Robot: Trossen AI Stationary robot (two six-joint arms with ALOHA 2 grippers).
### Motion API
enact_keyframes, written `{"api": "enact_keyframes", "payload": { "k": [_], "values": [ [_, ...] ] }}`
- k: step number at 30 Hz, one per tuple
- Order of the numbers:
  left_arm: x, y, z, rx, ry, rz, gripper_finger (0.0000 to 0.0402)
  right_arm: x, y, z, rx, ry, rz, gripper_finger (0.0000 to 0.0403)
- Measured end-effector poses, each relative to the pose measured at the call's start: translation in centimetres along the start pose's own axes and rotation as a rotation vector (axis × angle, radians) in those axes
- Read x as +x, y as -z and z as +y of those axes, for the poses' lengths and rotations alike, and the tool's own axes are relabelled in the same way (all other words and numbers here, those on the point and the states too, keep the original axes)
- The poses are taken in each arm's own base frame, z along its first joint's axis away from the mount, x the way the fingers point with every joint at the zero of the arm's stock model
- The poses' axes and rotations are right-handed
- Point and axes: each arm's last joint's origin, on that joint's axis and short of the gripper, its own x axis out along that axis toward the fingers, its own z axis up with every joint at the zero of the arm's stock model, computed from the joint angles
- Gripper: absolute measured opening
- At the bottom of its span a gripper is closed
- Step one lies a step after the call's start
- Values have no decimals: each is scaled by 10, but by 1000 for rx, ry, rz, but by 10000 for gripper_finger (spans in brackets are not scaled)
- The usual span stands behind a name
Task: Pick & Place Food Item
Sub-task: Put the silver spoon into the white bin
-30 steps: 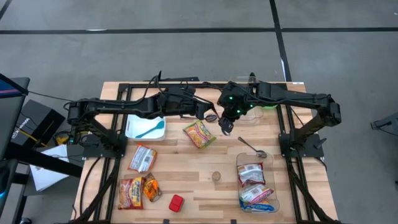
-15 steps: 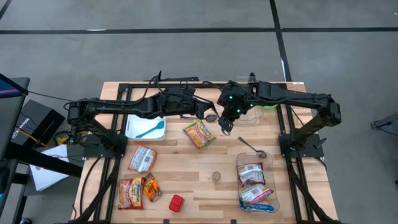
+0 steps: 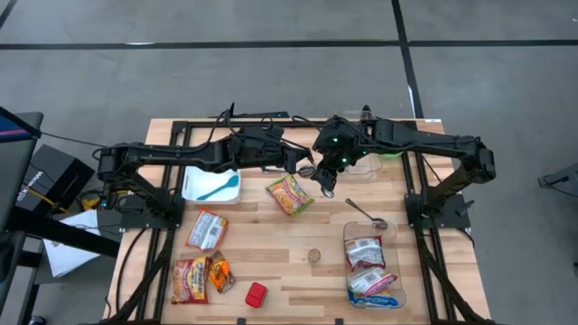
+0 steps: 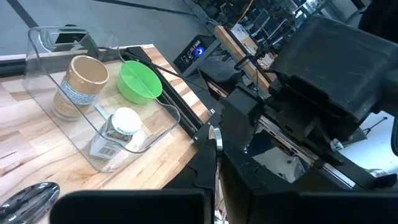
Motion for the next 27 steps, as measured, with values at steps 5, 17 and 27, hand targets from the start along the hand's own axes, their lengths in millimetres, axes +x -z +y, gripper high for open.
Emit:
{"api": "enact_keyframes", "payload": {
  "k": [5,17,27],
  "values": [
    [0,0,0,20,-3,3,1,0,0,0,6,2,5,208],
    [-1,10,10,48,-102,106,1,-18,5,-10,31,37,15,212],
    [-37,5,19,154,-343,161,1,-36,7,-15,39,49,-23,205]
  ]
}}
